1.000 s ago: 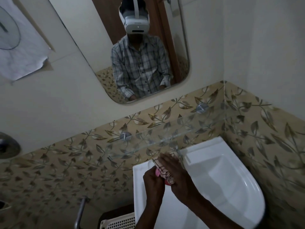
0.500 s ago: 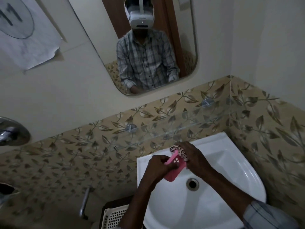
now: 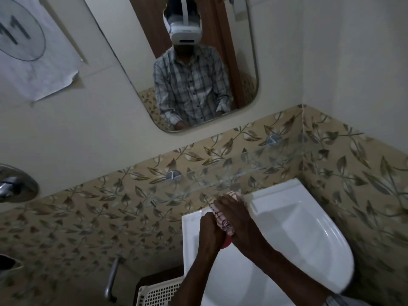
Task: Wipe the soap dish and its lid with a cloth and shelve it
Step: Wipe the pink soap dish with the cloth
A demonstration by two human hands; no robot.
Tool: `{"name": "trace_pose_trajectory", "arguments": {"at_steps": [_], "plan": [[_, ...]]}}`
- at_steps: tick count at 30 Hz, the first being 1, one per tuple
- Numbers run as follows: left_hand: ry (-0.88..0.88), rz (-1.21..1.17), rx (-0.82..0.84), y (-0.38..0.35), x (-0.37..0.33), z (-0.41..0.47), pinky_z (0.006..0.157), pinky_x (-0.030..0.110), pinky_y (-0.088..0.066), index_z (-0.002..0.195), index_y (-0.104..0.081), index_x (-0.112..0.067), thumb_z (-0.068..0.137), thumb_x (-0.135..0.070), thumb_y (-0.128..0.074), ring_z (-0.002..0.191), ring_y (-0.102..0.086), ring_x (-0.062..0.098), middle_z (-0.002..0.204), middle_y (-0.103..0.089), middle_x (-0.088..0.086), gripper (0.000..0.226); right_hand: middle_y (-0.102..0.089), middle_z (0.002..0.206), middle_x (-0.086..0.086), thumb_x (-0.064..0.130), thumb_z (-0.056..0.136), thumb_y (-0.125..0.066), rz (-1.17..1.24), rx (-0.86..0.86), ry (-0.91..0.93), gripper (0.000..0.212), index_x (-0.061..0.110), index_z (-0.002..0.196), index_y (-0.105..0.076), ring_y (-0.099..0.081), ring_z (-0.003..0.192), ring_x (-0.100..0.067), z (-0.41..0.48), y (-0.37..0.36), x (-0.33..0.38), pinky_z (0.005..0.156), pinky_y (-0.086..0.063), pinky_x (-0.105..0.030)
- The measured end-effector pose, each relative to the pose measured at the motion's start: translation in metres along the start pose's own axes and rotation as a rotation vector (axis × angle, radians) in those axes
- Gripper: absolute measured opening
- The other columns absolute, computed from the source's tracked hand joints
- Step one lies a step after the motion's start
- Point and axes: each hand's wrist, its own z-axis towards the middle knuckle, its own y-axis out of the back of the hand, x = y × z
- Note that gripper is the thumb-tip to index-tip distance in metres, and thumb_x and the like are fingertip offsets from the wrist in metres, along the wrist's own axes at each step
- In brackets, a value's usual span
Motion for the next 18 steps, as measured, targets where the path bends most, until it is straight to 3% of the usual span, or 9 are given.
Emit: {"name": "trace_pose_trajectory", "arguments": {"at_steps": [3,5,7,9,11,13,14,16,18], "plan": [[-0.048,-0.100,-0.191,-0.009,0.006,-0.008,0.054,0.024,-0.052,0.061,-0.070,-0.029,0.090,-0.008,-0.066,0.053,-0.066,0.007,0.055,-0.070,0.000,0.036,-0.061,0.134,-0.006,0.007,0.100,-0.045,0.306,-0.039,-0.538,0.039,0.014,0.137,-0.054,-0.055,0.128,-0.023,0.000,0.000,-0.004,0.109,-0.044,-0.039],[-0.003,-0.231,-0.244,-0.016,0.007,-0.013,0.060,0.030,-0.057,0.065,-0.075,-0.030,0.087,-0.017,-0.072,0.062,-0.072,0.021,0.066,-0.075,0.007,0.026,-0.066,0.124,0.001,0.012,0.101,-0.046,0.409,0.014,-0.666,0.036,0.025,0.132,-0.056,-0.061,0.117,-0.019,-0.001,-0.003,-0.009,0.098,-0.053,-0.040],[0.031,-0.321,-0.219,-0.020,0.013,-0.018,0.065,0.031,-0.059,0.080,-0.079,-0.027,0.087,-0.027,-0.073,0.071,-0.074,0.021,0.076,-0.078,0.006,0.009,-0.070,0.117,0.000,0.004,0.093,-0.052,0.349,0.034,-0.611,0.039,0.021,0.126,-0.061,-0.065,0.110,-0.019,0.000,-0.003,-0.013,0.093,-0.055,-0.036],[0.028,-0.312,-0.097,-0.015,0.012,-0.018,0.067,0.028,-0.059,0.088,-0.079,-0.024,0.081,-0.037,-0.073,0.074,-0.074,0.018,0.081,-0.079,0.005,0.016,-0.070,0.117,-0.005,0.007,0.086,-0.057,0.266,0.051,-0.489,0.038,0.012,0.124,-0.064,-0.065,0.111,-0.022,0.002,0.002,-0.019,0.095,-0.053,-0.034],[0.076,-0.271,0.086,0.001,0.010,-0.009,0.072,0.030,-0.058,0.086,-0.079,-0.018,0.071,-0.040,-0.070,0.076,-0.074,0.021,0.081,-0.078,0.008,0.027,-0.069,0.119,-0.012,0.034,0.083,-0.059,0.118,0.105,-0.288,0.051,0.003,0.124,-0.064,-0.065,0.113,-0.025,0.002,0.010,-0.020,0.098,-0.053,-0.036],[0.147,-0.138,0.210,0.012,0.003,0.002,0.070,0.027,-0.059,0.082,-0.078,-0.017,0.068,-0.032,-0.072,0.077,-0.074,0.019,0.078,-0.078,0.007,0.022,-0.072,0.112,-0.016,0.050,0.080,-0.057,-0.022,0.059,-0.115,0.065,-0.003,0.117,-0.068,-0.069,0.104,-0.028,0.001,0.009,-0.025,0.093,-0.055,-0.037],[0.157,-0.121,0.247,0.013,0.000,0.005,0.071,0.028,-0.060,0.086,-0.077,-0.017,0.071,-0.022,-0.075,0.081,-0.074,0.019,0.080,-0.077,0.005,0.016,-0.073,0.110,-0.015,0.048,0.085,-0.055,-0.100,0.010,-0.025,0.060,-0.002,0.115,-0.069,-0.070,0.102,-0.027,0.001,0.005,-0.024,0.093,-0.055,-0.037],[0.098,-0.192,0.215,0.013,-0.001,0.005,0.074,0.036,-0.062,0.096,-0.076,-0.018,0.077,-0.001,-0.073,0.090,-0.074,0.024,0.083,-0.076,0.002,0.026,-0.072,0.114,-0.013,0.028,0.092,-0.048,-0.200,-0.028,0.125,0.042,0.001,0.118,-0.069,-0.069,0.106,-0.025,0.001,-0.008,-0.017,0.100,-0.050,-0.038],[0.020,-0.281,0.172,0.012,0.001,0.000,0.070,0.037,-0.062,0.092,-0.080,-0.020,0.077,-0.004,-0.071,0.086,-0.076,0.026,0.084,-0.079,0.007,0.024,-0.068,0.123,-0.012,0.011,0.086,-0.056,-0.209,-0.010,0.109,0.043,0.003,0.127,-0.063,-0.064,0.116,-0.026,0.001,-0.010,-0.026,0.104,-0.047,-0.044]]}}
